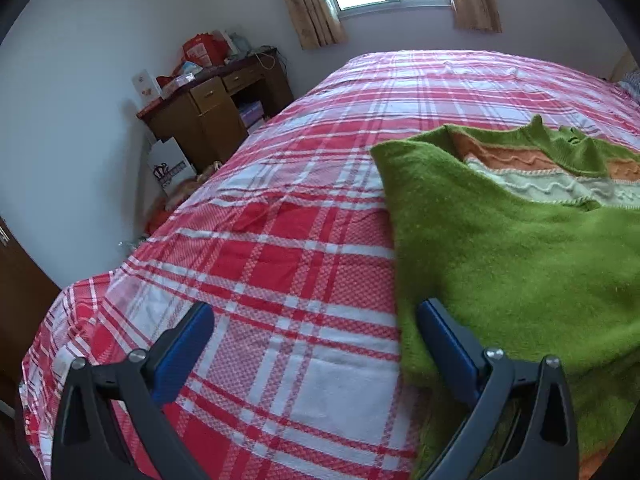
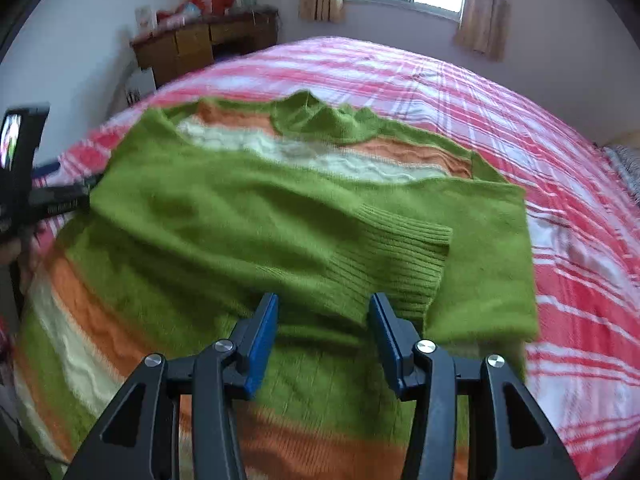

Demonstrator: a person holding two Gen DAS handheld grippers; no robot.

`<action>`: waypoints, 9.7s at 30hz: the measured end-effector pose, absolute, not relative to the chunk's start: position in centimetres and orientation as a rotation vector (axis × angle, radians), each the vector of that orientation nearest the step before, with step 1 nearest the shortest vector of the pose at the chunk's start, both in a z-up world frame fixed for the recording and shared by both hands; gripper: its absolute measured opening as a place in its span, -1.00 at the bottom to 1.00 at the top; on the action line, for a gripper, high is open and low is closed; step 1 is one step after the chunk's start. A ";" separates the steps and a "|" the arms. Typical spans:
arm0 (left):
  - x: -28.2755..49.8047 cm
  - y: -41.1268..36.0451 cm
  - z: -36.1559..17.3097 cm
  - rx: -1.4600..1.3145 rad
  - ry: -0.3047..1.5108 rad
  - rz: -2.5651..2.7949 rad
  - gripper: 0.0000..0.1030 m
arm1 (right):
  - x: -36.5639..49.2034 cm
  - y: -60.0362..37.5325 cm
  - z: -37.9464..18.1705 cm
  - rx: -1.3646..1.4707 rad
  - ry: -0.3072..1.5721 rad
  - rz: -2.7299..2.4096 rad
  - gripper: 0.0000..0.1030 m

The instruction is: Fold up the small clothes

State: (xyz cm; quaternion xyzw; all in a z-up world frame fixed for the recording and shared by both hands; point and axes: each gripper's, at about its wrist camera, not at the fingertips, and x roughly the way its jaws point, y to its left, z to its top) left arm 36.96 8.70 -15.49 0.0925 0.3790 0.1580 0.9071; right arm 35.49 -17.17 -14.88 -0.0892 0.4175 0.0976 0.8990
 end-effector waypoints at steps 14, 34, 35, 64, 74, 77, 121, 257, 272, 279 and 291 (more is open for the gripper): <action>36.7 9.0 -15.7 0.124 0.788 0.295 1.00 | 37.3 -13.5 -16.3 -0.052 0.862 0.313 0.05; 35.4 10.1 -15.5 0.064 0.771 0.244 1.00 | 35.5 -14.5 -16.7 -0.037 0.815 0.324 0.06; 35.4 10.4 -15.4 0.047 0.770 0.238 1.00 | 35.4 -14.6 -16.6 -0.027 0.808 0.328 0.06; 23.9 7.6 -13.5 0.050 0.769 0.079 1.00 | 25.4 -18.2 -15.4 0.052 0.850 0.304 0.08; 19.8 7.0 -13.3 0.062 0.793 0.018 1.00 | 20.9 -18.2 -16.4 0.016 0.884 0.316 0.09; 18.6 7.3 -13.7 0.052 0.818 0.004 1.00 | 19.3 -18.6 -16.6 0.021 0.891 0.318 0.09; 9.3 7.3 -16.3 -0.096 1.003 -0.283 -0.84 | 7.0 -26.5 -16.9 0.084 0.844 0.149 0.10; 23.2 11.2 -1.3 -0.219 0.684 -0.246 -0.88 | 20.2 -32.6 0.7 0.447 0.393 0.351 -0.93; 36.0 8.9 -2.6 -0.151 0.730 -0.170 -0.88 | 36.2 -33.7 -2.8 0.432 0.531 0.235 -0.93; 41.4 7.9 -7.4 -0.117 0.834 -0.114 -0.88 | 42.7 -33.8 -8.4 0.404 0.661 0.193 -0.93; 43.3 9.9 -9.6 -0.078 0.822 0.036 -0.40 | 47.8 -35.9 -12.3 0.383 0.711 0.100 0.23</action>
